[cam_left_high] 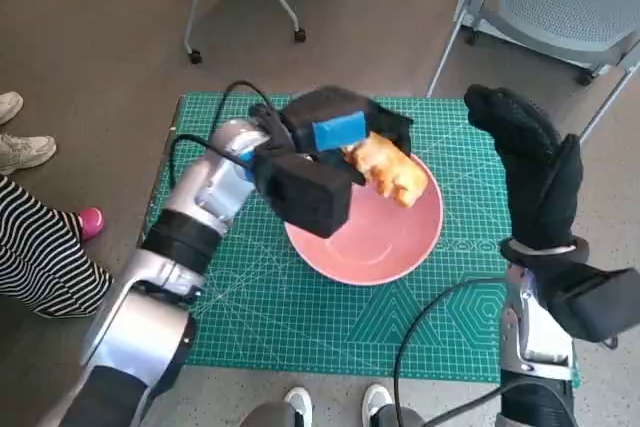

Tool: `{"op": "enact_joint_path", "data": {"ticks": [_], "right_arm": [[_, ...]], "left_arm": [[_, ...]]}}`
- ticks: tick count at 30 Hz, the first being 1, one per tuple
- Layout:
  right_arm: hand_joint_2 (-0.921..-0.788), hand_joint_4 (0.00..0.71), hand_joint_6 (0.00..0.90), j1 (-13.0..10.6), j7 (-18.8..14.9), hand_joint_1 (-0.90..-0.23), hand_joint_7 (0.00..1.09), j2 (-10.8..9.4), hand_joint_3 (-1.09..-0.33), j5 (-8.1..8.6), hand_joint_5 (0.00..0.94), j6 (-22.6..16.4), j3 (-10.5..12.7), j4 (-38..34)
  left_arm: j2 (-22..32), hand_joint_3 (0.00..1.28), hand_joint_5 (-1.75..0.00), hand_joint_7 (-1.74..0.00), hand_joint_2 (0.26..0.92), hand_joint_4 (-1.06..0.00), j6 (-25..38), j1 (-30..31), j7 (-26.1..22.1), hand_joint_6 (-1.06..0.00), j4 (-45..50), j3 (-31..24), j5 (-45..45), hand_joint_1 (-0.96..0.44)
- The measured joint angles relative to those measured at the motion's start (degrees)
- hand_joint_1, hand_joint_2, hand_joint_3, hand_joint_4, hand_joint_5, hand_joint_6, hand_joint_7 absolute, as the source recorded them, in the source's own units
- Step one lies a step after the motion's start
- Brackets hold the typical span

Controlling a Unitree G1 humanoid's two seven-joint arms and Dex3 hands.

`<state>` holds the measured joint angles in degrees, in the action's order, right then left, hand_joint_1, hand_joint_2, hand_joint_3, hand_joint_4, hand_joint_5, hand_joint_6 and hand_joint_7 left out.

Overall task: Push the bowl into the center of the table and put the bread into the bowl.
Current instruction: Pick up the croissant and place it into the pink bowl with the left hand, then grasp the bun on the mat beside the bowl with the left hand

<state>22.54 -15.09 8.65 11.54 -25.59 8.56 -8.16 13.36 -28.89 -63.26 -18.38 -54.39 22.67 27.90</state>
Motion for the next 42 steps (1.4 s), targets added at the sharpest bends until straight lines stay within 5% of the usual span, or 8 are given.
{"op": "enact_joint_path", "data": {"ticks": [3,8,13,27,42], "right_arm": [[-0.921,0.206,0.076,-0.2,0.0,-0.706,0.54,0.0,-0.702,0.00,0.005,0.0,0.0,0.2],[-0.921,0.210,0.083,-0.4,0.1,-0.706,0.54,0.2,-0.701,-0.01,0.006,0.1,0.3,0.2],[-0.921,0.212,0.087,-0.5,0.2,-0.706,0.54,0.2,-0.701,-0.01,0.006,0.1,0.3,0.3],[-0.921,0.215,0.095,-0.5,0.6,-0.706,0.53,0.0,-0.694,-0.12,0.005,0.2,0.2,0.4],[-0.921,0.217,0.099,-0.8,0.6,-0.705,0.52,-0.5,-0.690,-0.06,0.005,0.5,-0.1,1.0]], "left_arm": [[-0.2,0.08,-0.20,-0.31,0.772,-0.22,2.3,0.0,-2.8,-0.27,-0.5,0.8,0.2,-0.04],[-0.2,0.04,-0.03,-0.08,0.735,-0.05,7.3,0.0,-9.6,-0.21,-0.2,1.6,0.2,-0.14],[0.1,0.03,0.00,-0.04,0.731,-0.01,10.6,0.0,-14.9,-0.18,1.6,1.7,0.2,-0.26],[5.0,0.02,0.00,-0.02,0.735,0.00,9.2,2.3,-17.8,-0.18,10.9,-1.3,-4.2,-0.33],[22.7,0.02,0.00,-0.02,0.751,0.00,10.6,10.7,-25.3,-0.20,29.4,-12.7,-13.3,-0.34]]}}
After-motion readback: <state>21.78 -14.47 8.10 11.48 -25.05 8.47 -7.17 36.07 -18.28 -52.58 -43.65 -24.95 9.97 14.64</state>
